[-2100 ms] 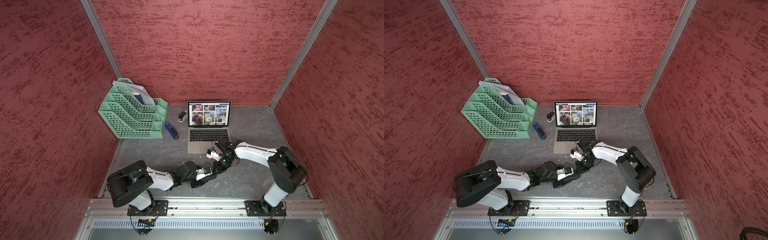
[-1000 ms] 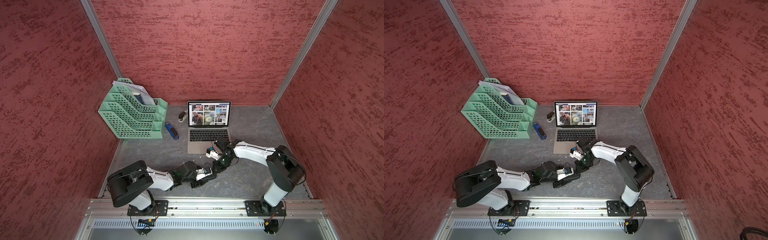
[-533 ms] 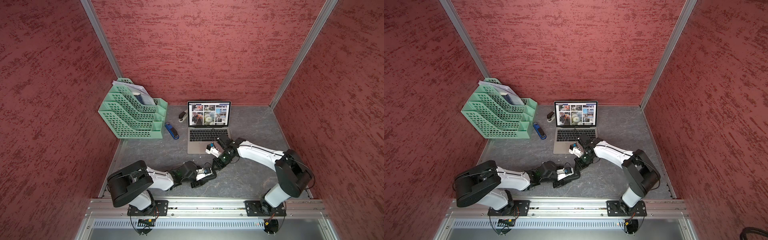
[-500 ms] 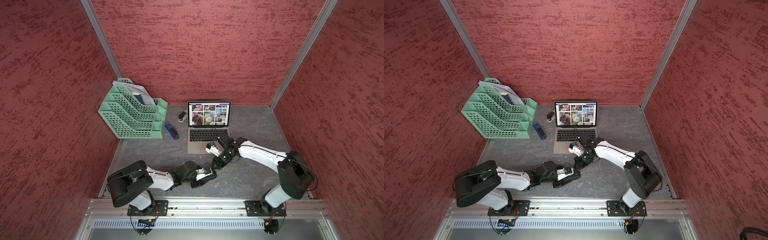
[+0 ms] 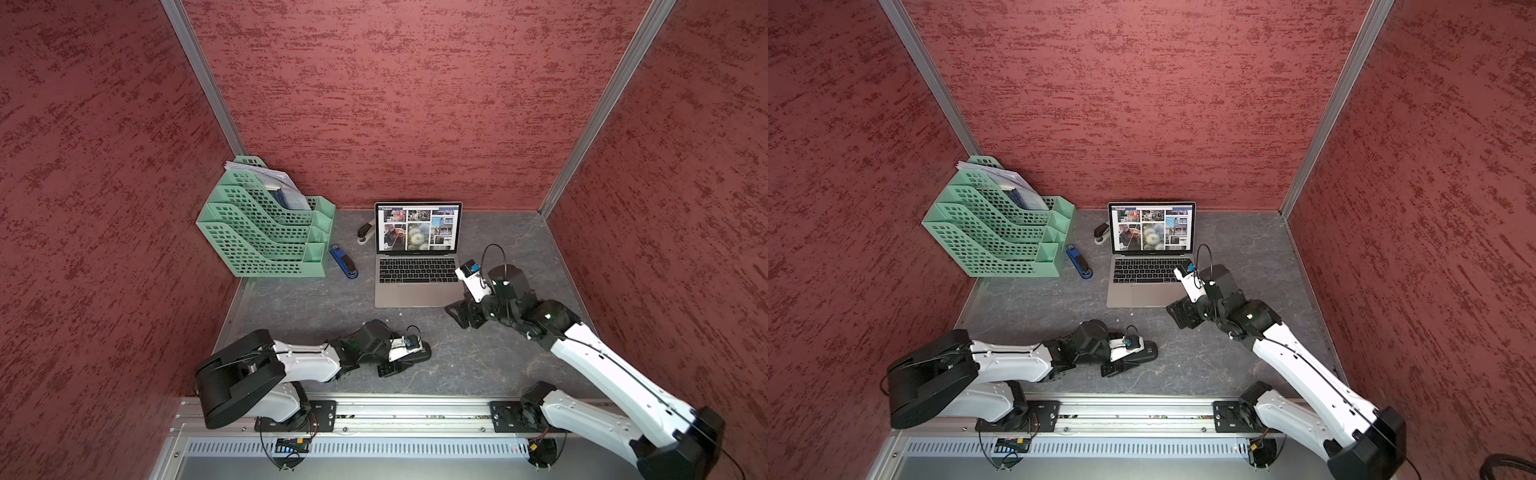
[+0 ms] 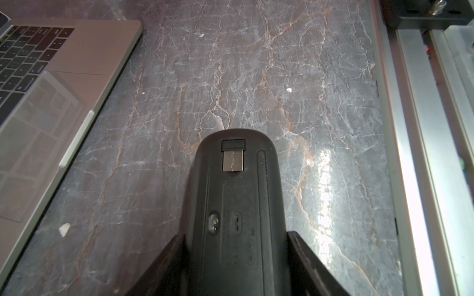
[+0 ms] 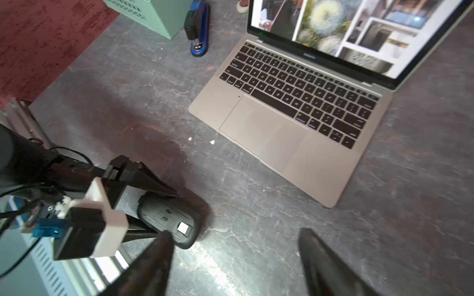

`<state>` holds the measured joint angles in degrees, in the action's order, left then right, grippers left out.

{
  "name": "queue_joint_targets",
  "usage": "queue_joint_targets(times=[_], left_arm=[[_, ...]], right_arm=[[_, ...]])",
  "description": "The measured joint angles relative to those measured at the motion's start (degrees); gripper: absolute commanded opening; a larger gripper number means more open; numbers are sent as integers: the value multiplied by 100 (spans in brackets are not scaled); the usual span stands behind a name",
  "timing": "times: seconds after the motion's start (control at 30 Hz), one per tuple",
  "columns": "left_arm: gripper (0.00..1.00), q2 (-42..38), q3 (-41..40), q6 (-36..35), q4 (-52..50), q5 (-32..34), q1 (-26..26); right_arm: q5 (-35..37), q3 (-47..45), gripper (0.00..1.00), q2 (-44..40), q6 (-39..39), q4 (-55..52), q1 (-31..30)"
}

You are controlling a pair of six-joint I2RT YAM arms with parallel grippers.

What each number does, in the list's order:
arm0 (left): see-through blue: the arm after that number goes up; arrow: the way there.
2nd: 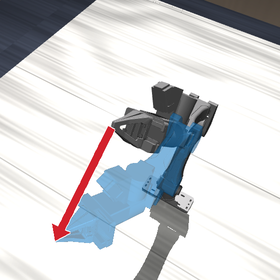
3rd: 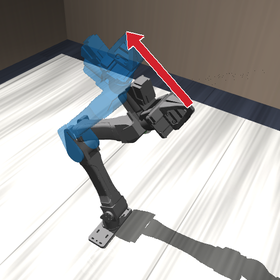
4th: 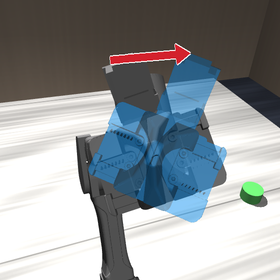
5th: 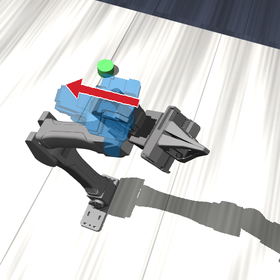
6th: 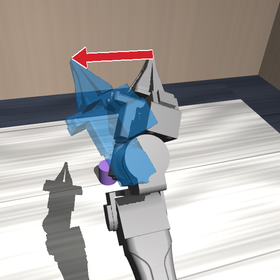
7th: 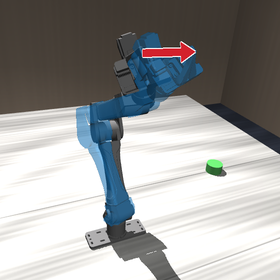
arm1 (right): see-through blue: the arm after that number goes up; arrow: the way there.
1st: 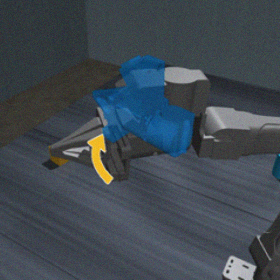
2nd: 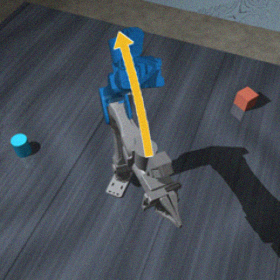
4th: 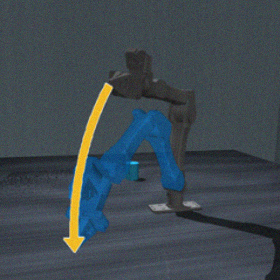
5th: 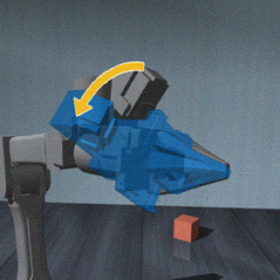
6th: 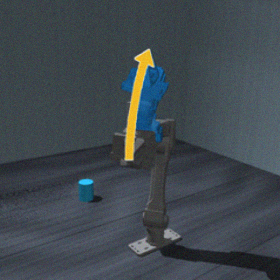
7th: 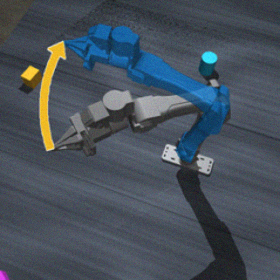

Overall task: Remove the wireless mouse receiver from the laptop
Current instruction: Pick up the mouse from the center of the board.

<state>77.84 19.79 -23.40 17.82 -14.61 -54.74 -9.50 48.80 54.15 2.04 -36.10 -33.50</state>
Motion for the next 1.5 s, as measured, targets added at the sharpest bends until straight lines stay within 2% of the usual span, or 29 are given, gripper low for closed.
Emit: queue_joint_targets(times=[0.17, 0.37, 0.53, 0.67, 0.83, 1.07, 1.33, 1.5], left_arm=[[57, -577, 380, 122, -656, -660, 693], [58, -863, 1333, 407, -1427, -1797, 1679], [59, -822, 1755, 533, -1915, -2614, 1910], [59, -721, 1751, 916, -1950, -3187, 2028], [58, -695, 1762, 1211, -2004, -3644, 2181], [59, -514, 1871, 1403, -2118, -4111, 2208], [59, -315, 1873, 1502, -2127, -4382, 2159], [59, -278, 1875, 1504, -2129, -4402, 2129]], right_arm=[[59, -184, 99, -450, -236, 120, 7], [-542, -328, 92, -1036, -1633, 190, 7], [-1095, -439, 86, -1311, -3257, 197, -22], [-1370, -435, 86, -914, -4465, 31, -151], [-1425, -431, 86, -420, -5453, -74, -439], [-1204, -417, 83, 76, -5963, 310, -988], [-883, -334, 83, 358, -6240, 946, -1163], [-824, -319, 79, 396, -6312, 1108, -1180]])
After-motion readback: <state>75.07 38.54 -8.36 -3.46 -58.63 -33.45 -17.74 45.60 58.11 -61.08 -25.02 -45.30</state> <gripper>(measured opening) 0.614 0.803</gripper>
